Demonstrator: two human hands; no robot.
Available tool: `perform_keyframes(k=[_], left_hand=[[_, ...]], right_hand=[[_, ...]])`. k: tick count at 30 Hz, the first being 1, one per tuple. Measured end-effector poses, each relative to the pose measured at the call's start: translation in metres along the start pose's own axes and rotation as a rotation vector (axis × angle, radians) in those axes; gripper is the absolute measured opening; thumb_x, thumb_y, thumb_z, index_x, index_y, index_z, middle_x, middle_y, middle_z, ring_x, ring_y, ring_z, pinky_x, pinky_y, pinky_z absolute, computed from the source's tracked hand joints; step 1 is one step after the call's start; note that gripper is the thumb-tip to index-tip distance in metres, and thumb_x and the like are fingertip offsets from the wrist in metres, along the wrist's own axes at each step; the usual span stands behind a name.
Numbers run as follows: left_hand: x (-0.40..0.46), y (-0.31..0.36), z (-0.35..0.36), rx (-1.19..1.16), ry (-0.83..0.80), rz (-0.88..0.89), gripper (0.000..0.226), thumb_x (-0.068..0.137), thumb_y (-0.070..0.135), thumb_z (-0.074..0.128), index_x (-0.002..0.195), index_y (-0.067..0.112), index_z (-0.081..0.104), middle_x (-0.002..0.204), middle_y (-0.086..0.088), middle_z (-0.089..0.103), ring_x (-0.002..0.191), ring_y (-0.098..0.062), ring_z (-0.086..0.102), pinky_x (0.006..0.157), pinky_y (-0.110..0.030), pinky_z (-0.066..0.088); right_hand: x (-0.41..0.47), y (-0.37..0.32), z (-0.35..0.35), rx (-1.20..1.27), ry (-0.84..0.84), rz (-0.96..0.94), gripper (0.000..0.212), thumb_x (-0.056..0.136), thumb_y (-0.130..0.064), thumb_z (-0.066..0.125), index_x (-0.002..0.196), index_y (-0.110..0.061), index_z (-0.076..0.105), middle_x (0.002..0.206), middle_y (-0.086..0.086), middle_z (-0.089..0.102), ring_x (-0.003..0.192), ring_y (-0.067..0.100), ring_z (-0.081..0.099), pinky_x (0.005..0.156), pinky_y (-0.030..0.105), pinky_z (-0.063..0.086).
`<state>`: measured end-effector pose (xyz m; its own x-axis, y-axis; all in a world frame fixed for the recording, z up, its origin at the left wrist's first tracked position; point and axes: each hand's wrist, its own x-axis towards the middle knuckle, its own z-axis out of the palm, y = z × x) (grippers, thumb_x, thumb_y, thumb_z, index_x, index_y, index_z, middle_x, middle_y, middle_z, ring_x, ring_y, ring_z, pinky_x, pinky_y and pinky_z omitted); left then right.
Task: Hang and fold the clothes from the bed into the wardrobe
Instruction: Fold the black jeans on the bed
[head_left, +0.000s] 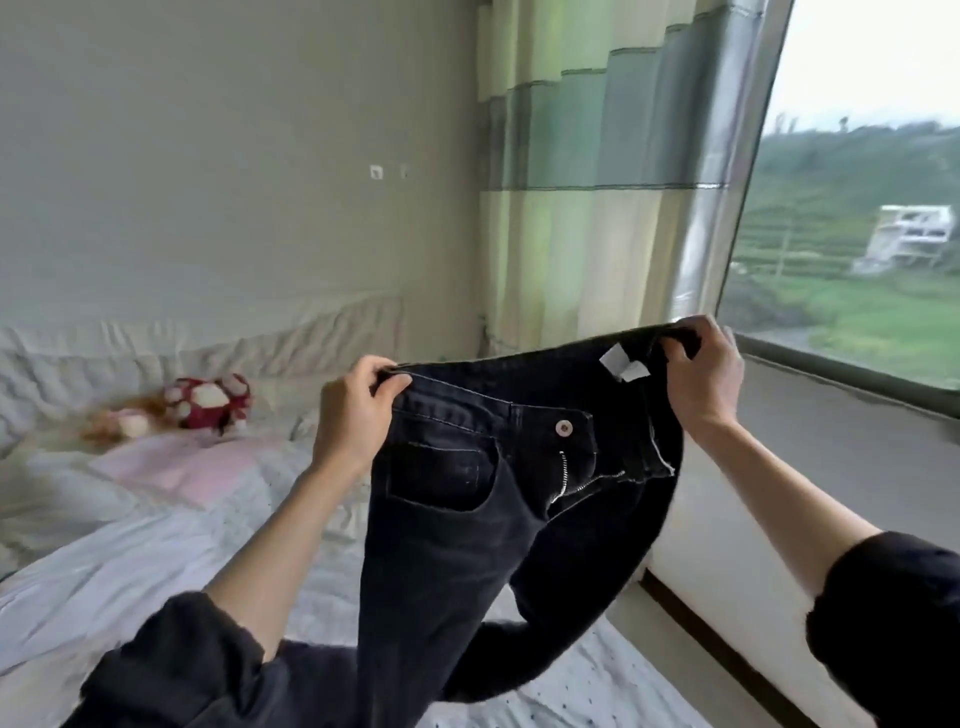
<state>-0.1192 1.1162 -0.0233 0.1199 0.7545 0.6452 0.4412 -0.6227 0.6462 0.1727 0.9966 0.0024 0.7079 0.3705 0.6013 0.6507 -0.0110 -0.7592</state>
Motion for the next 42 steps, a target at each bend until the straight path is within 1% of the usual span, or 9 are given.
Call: perform_keyframes(k=[4, 10, 19, 25, 29, 31, 35, 39, 42], left_hand=[[0.013, 0.094, 0.062, -0.141, -0.057, 0.116, 0.02, 0.089, 0.015, 0.063, 0.099, -0.002, 0.06, 0.082, -0.01, 0.063, 0.075, -0.023, 0.056, 0.058, -0.018, 0.034], [0.029, 0.238, 0.142, -0.249, -0.113, 0.287, 0.025, 0.091, 0.029, 0.06, 0.099, 0.007, 0.053, 0.079, 0.001, 0.055, 0.068, -0.018, 0.051, 0.06, -0.023, 0.034], [0.034, 0.343, 0.205, -0.395, -0.121, 0.286, 0.02, 0.09, 0.028, 0.061, 0.092, 0.012, 0.049, 0.081, 0.002, 0.056, 0.073, -0.016, 0.052, 0.056, -0.012, 0.035], [0.031, 0.292, 0.188, -0.311, -0.1, 0.152, 0.02, 0.089, 0.026, 0.063, 0.088, 0.01, 0.052, 0.07, 0.006, 0.052, 0.063, -0.007, 0.048, 0.051, -0.006, 0.036], [0.015, 0.228, 0.156, -0.227, -0.146, -0.001, 0.02, 0.089, 0.027, 0.063, 0.083, 0.011, 0.053, 0.07, 0.002, 0.055, 0.068, -0.019, 0.053, 0.061, -0.023, 0.041], [0.008, 0.189, 0.132, -0.182, -0.128, -0.055, 0.021, 0.088, 0.028, 0.063, 0.077, 0.016, 0.051, 0.07, 0.002, 0.056, 0.069, -0.021, 0.055, 0.066, -0.03, 0.045], [-0.005, 0.119, 0.07, 0.03, -0.062, -0.105, 0.021, 0.089, 0.029, 0.063, 0.08, 0.014, 0.05, 0.068, 0.006, 0.052, 0.063, -0.005, 0.048, 0.053, -0.011, 0.033], [-0.034, 0.034, -0.005, 0.181, -0.066, -0.282, 0.02, 0.089, 0.029, 0.062, 0.085, 0.012, 0.051, 0.071, 0.005, 0.052, 0.075, -0.018, 0.052, 0.063, -0.026, 0.033], [-0.061, -0.023, -0.046, 0.274, -0.113, -0.381, 0.021, 0.09, 0.029, 0.06, 0.09, 0.011, 0.05, 0.08, 0.0, 0.054, 0.083, -0.021, 0.052, 0.066, -0.027, 0.032]], right_hand=[[0.048, 0.01, -0.094, -0.158, 0.216, 0.026, 0.022, 0.093, -0.008, 0.048, 0.111, -0.004, 0.059, 0.117, 0.018, 0.053, 0.101, 0.031, 0.052, 0.07, 0.022, 0.027], [0.131, 0.016, -0.232, -0.349, 0.493, 0.006, 0.021, 0.095, -0.008, 0.047, 0.113, -0.008, 0.057, 0.119, 0.014, 0.052, 0.099, 0.033, 0.057, 0.074, 0.033, 0.041], [0.217, 0.02, -0.329, -0.508, 0.592, -0.141, 0.027, 0.095, -0.005, 0.048, 0.12, -0.012, 0.055, 0.125, 0.012, 0.051, 0.105, 0.03, 0.056, 0.072, 0.026, 0.035], [0.225, 0.026, -0.273, -0.437, 0.41, -0.259, 0.023, 0.095, -0.012, 0.051, 0.117, -0.013, 0.058, 0.122, 0.009, 0.053, 0.105, 0.028, 0.056, 0.077, 0.026, 0.036], [0.203, 0.03, -0.194, -0.344, 0.221, -0.26, 0.023, 0.095, -0.014, 0.05, 0.115, -0.015, 0.061, 0.123, 0.009, 0.053, 0.105, 0.03, 0.055, 0.074, 0.028, 0.034], [0.181, 0.028, -0.142, -0.279, 0.127, -0.236, 0.024, 0.093, -0.013, 0.05, 0.113, -0.014, 0.061, 0.121, 0.011, 0.054, 0.105, 0.032, 0.054, 0.073, 0.029, 0.035], [0.127, 0.017, -0.055, -0.186, -0.045, -0.177, 0.028, 0.09, -0.01, 0.049, 0.114, -0.014, 0.062, 0.119, 0.012, 0.055, 0.106, 0.032, 0.053, 0.077, 0.029, 0.034], [0.045, 0.013, 0.041, -0.12, -0.308, -0.1, 0.029, 0.088, -0.01, 0.051, 0.115, -0.014, 0.062, 0.12, 0.014, 0.057, 0.109, 0.033, 0.053, 0.085, 0.032, 0.039], [-0.025, 0.018, 0.099, -0.101, -0.464, -0.049, 0.026, 0.087, -0.01, 0.055, 0.111, -0.012, 0.063, 0.116, 0.017, 0.059, 0.108, 0.034, 0.054, 0.086, 0.035, 0.041]])
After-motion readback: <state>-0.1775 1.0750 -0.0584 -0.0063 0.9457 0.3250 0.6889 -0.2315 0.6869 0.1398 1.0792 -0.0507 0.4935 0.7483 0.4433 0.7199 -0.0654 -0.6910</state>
